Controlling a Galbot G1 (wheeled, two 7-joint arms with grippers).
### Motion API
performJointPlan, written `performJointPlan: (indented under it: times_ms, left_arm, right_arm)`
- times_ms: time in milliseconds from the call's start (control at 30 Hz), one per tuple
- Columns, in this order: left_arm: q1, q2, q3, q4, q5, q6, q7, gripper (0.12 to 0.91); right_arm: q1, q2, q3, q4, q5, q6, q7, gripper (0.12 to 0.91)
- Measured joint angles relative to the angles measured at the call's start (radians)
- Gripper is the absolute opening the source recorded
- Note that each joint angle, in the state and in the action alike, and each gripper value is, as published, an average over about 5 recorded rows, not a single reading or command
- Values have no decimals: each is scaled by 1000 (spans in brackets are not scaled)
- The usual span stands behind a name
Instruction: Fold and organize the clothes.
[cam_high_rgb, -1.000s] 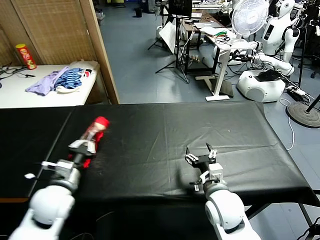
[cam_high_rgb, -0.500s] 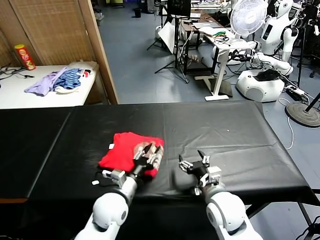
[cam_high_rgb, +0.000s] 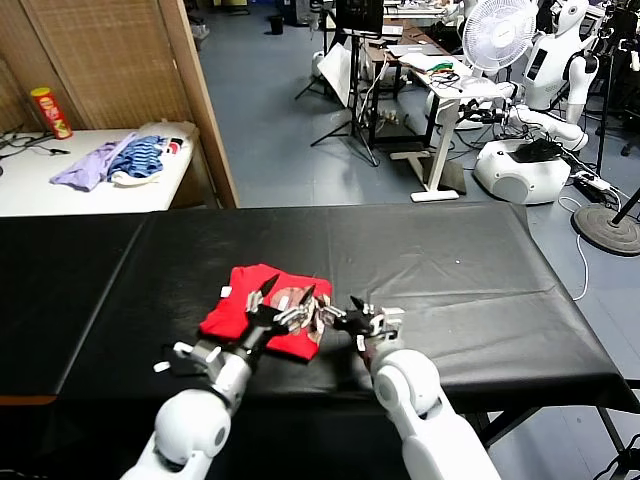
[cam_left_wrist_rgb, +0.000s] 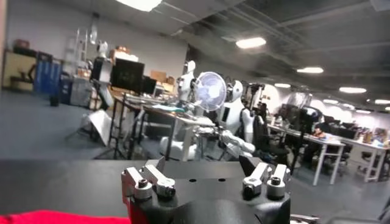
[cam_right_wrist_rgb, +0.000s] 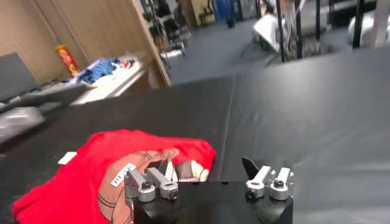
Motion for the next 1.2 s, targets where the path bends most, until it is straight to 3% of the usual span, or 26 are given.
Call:
performJointPlan:
  times_ms: [133, 233, 367, 467, 600, 700, 800, 967, 1200]
  left_arm:
    - [23, 27, -35, -8, -22, -3, 3, 798]
    - [38, 39, -61, -9, -26, -7, 2, 798]
    - [57, 46, -96, -2, -19, -26, -1, 798]
    - [64, 47, -121, 17, 12, -49, -16, 798]
    - [74, 54, -148, 51, 43, -74, -40, 798]
    - [86, 63, -167, 76, 51, -81, -55, 798]
    - [98, 71, -181, 97, 45, -103, -72, 798]
    - [128, 86, -193, 101, 29, -146, -100, 798]
    - [224, 121, -235, 3, 5, -89, -150, 798]
  right_arm:
    - [36, 26, -2, -72, 49, 0, -1, 536]
    - [57, 29, -8, -112, 36, 17, -31, 372]
    - [88, 15, -25, -158, -63, 81, -108, 171]
    - [112, -6, -42, -192, -204, 149, -186, 135]
    - [113, -42, -55, -203, -420, 263, -285, 216]
    - [87, -72, -49, -184, -547, 351, -329, 376]
    - [35, -104, -32, -147, -636, 441, -343, 543]
    - [-100, -164, 20, -49, -660, 559, -304, 765]
    - [-333, -212, 124, 145, -539, 554, -180, 798]
